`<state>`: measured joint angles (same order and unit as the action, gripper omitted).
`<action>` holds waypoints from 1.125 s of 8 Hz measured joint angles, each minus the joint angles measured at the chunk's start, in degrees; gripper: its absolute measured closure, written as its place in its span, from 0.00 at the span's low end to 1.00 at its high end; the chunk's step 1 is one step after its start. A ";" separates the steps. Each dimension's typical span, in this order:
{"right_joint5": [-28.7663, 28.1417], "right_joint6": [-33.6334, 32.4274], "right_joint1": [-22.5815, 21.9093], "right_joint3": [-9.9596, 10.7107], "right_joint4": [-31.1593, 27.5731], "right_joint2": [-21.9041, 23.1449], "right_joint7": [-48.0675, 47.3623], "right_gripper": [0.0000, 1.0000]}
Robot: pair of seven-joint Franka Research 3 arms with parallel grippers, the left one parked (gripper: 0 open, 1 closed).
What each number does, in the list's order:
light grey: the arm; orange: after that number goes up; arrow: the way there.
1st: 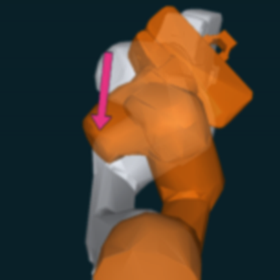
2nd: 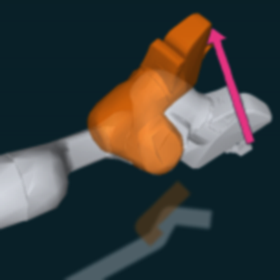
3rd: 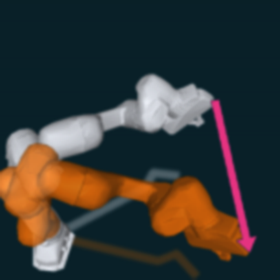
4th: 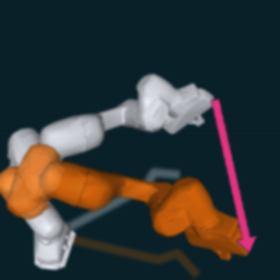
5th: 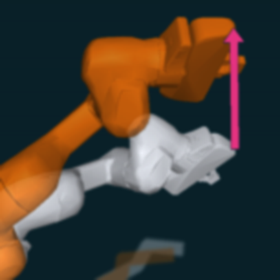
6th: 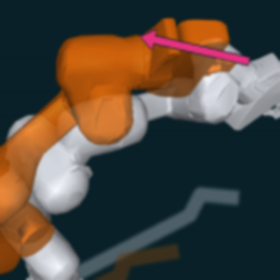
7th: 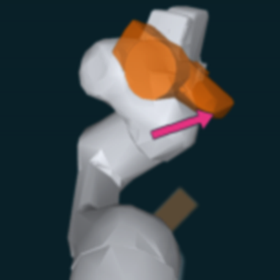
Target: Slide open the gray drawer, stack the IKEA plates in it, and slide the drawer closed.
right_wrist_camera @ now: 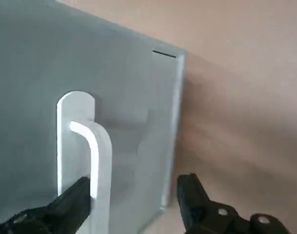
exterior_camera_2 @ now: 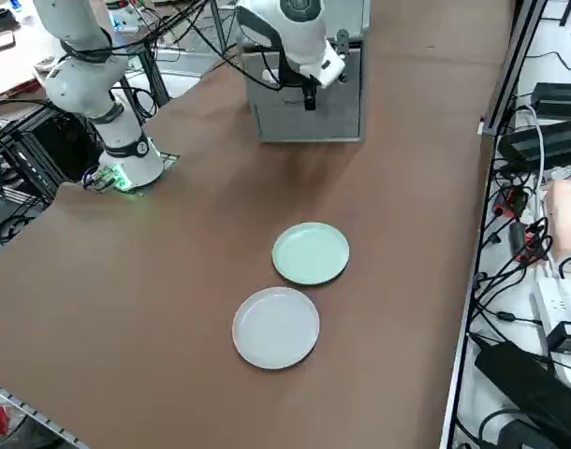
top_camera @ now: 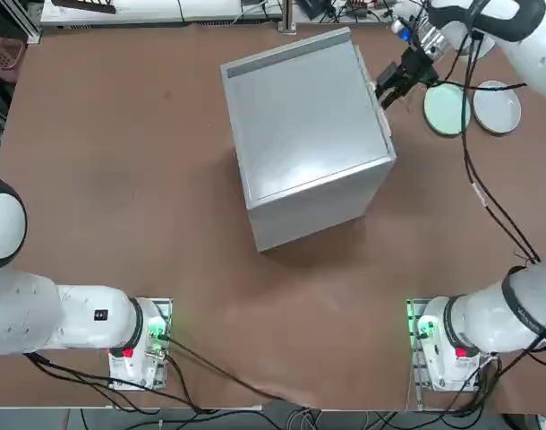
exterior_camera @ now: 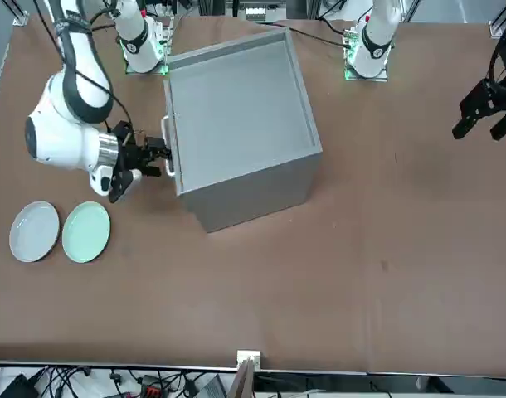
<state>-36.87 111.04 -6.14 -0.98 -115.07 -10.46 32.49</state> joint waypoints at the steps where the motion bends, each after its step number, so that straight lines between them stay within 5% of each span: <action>1: 1.45 -1.30 2.72 0.37 0.16 -0.60 3.06 0.00; 9: 9.39 -12.34 15.11 0.27 10.48 -6.90 15.77 0.00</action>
<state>-27.48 98.70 8.96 -0.71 -104.59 -17.36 48.25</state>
